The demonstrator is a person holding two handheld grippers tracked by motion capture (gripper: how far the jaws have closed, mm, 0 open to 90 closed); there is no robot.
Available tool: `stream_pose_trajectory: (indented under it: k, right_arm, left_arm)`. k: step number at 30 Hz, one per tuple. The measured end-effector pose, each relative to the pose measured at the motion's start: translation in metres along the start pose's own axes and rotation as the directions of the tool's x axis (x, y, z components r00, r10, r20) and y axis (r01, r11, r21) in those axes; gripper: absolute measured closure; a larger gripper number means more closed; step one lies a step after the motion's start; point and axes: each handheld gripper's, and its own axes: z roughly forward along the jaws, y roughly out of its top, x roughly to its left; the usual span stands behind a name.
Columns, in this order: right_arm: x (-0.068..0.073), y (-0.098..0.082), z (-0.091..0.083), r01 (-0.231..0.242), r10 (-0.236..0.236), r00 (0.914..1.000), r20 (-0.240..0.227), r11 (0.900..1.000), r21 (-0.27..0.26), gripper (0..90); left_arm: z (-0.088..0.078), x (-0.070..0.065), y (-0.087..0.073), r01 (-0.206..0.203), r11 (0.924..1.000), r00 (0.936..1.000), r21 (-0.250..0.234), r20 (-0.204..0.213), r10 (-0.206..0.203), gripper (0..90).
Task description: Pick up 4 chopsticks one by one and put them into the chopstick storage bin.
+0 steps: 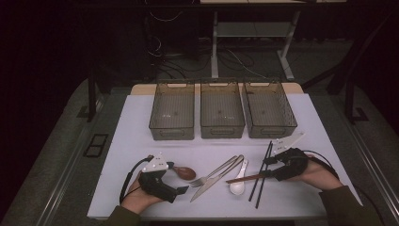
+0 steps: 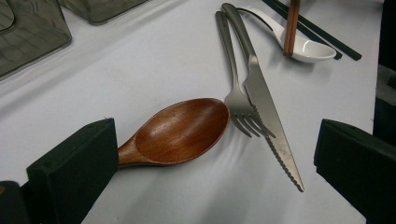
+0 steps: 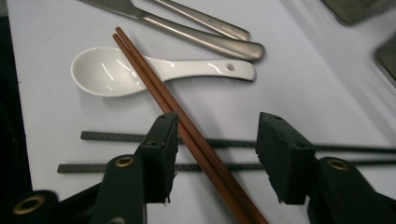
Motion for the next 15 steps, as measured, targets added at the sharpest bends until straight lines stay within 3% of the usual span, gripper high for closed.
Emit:
stream_pose_trajectory:
  k: [7,15]
  right_arm:
    - [0.003,0.023,0.019,0.11,-0.105,0.9918,-0.072,0.992,0.065,46.0]
    - [0.008,0.032,0.032,0.169,-0.155,0.9802,-0.123,0.98,0.11,48.9]
  left_arm:
    - [0.001,-0.001,0.0,-0.003,1.0,1.0,0.003,0.005,0.003,0.0]
    - [0.001,-0.002,0.0,-0.008,1.0,0.9999,0.003,0.009,0.008,0.0]
